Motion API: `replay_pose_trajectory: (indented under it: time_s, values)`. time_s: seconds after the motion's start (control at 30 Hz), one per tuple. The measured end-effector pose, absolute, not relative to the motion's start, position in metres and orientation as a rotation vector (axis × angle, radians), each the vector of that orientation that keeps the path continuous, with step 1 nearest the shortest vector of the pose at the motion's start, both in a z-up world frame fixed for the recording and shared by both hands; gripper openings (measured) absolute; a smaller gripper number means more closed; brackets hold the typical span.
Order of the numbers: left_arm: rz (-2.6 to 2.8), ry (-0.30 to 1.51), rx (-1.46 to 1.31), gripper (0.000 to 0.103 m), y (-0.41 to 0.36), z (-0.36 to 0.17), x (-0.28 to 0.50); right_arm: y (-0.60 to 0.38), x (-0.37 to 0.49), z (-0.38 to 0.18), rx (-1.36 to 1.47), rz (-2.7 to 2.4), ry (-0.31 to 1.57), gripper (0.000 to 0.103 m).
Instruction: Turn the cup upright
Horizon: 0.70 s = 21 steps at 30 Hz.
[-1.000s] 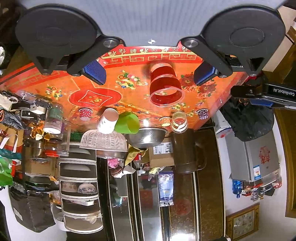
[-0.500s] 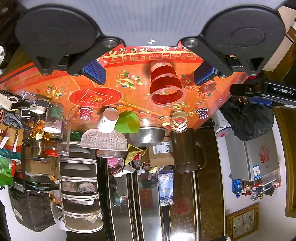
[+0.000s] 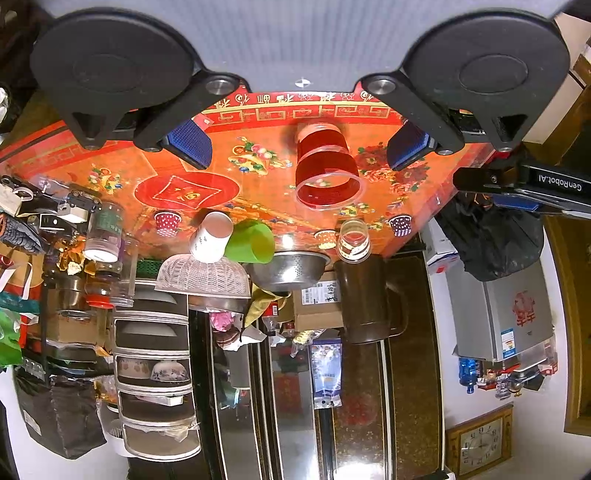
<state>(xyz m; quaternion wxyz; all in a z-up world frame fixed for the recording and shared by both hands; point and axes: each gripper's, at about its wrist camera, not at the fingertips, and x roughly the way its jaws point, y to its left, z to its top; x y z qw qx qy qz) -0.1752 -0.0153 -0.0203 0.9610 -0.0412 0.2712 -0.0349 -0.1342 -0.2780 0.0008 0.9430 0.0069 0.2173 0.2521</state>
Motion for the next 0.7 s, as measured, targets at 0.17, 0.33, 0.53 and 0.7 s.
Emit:
replay_pose_trajectory:
  time_s: [0.17,0.33,0.53,0.7]
  values:
    - [-0.071,0.549,-0.084,0.103,-0.0153,-0.0201,-0.1754,-0.2780,-0.1344,0.0011,0.016,0.520,0.441,0.102]
    - [-0.072,0.549,-0.085,0.103,-0.0153,-0.0205,-0.1753,-0.2787,-0.1340,0.0005,0.018,0.523,0.442,0.102]
    - [-0.073,0.550,-0.085,0.103,-0.0160,-0.0196,-0.1756,-0.2789,-0.1343,0.0000,0.021,0.531,0.440,0.102]
    - [-0.074,0.548,-0.085,0.103,-0.0173,-0.0188,-0.1758,-0.2794,-0.1341,0.0000,0.023,0.532,0.438,0.102]
